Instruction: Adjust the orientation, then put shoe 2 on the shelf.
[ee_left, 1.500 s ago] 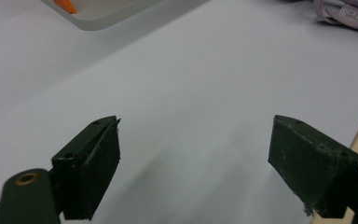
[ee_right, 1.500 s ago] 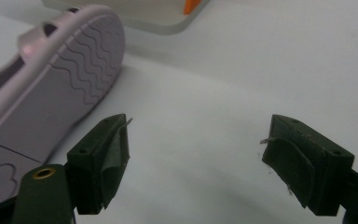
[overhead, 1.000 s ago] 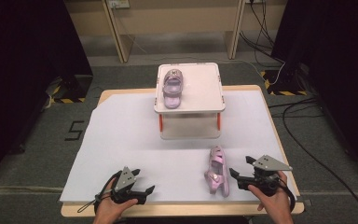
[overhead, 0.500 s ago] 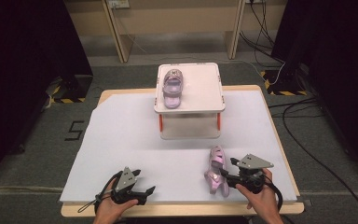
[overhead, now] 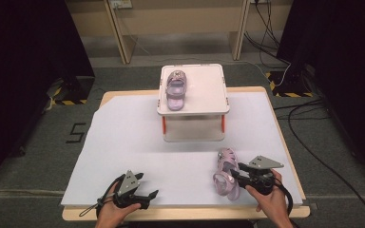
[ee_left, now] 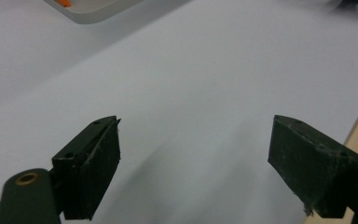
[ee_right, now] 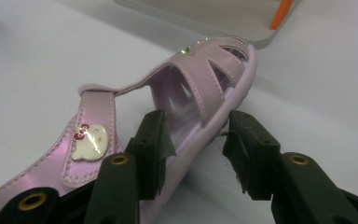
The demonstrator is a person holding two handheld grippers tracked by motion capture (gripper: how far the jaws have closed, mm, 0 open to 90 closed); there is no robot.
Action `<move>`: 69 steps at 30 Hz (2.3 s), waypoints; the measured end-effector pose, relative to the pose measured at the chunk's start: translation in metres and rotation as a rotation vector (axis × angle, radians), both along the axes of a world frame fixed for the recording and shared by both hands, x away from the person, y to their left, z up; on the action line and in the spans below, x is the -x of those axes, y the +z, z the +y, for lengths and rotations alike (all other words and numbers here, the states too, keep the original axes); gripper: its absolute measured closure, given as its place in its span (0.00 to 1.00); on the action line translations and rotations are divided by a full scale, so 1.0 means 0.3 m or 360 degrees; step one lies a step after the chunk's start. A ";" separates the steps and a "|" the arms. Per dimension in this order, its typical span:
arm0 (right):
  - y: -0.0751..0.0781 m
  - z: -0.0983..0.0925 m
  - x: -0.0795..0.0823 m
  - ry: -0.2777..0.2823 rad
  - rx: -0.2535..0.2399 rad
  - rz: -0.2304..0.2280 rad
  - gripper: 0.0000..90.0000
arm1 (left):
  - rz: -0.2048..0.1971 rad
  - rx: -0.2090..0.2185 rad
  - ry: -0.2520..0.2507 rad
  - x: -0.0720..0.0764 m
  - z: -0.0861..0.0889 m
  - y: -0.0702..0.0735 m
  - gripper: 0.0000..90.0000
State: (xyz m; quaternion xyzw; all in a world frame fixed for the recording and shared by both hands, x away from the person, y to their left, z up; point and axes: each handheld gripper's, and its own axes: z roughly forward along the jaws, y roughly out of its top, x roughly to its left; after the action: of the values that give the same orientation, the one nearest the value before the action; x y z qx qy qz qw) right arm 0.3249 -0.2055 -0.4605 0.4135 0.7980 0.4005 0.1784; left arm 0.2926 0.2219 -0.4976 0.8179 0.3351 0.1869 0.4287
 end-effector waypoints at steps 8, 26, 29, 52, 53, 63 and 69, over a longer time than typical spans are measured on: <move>-0.040 -0.059 -0.032 -0.0069 -0.0077 0.0101 0.62 | 0.0008 -0.0020 -0.0014 0.002 -0.004 -0.001 0.18; 0.062 -0.103 0.059 -0.0106 -0.0106 -0.0132 0.45 | 0.0002 -0.0012 0.0013 0.000 0.008 0.004 0.18; 0.055 -0.076 0.064 -0.0066 -0.0059 -0.0132 0.44 | 0.0000 -0.0015 0.0014 0.000 0.008 0.004 0.18; -0.008 -0.047 0.033 -0.0038 0.0178 -0.0050 0.42 | 0.0016 -0.0016 0.0045 -0.002 0.018 0.003 0.18; -0.008 -0.048 0.031 -0.0037 0.0192 -0.0060 0.43 | 0.0016 -0.0022 0.0047 0.001 0.020 0.004 0.18; 0.004 -0.057 0.015 -0.0049 0.0259 -0.0112 0.44 | 0.0012 -0.0016 0.0070 0.011 0.031 0.004 0.18; -0.001 -0.028 0.024 0.0045 0.0247 -0.0142 0.48 | 0.0010 -0.0029 0.0053 0.011 0.023 0.004 0.18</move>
State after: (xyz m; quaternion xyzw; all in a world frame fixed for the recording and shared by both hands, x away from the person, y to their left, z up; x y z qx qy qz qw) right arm 0.3178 -0.2140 -0.4608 0.3688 0.8237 0.3580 0.2396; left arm 0.2892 0.2288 -0.4965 0.8167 0.3484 0.1944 0.4170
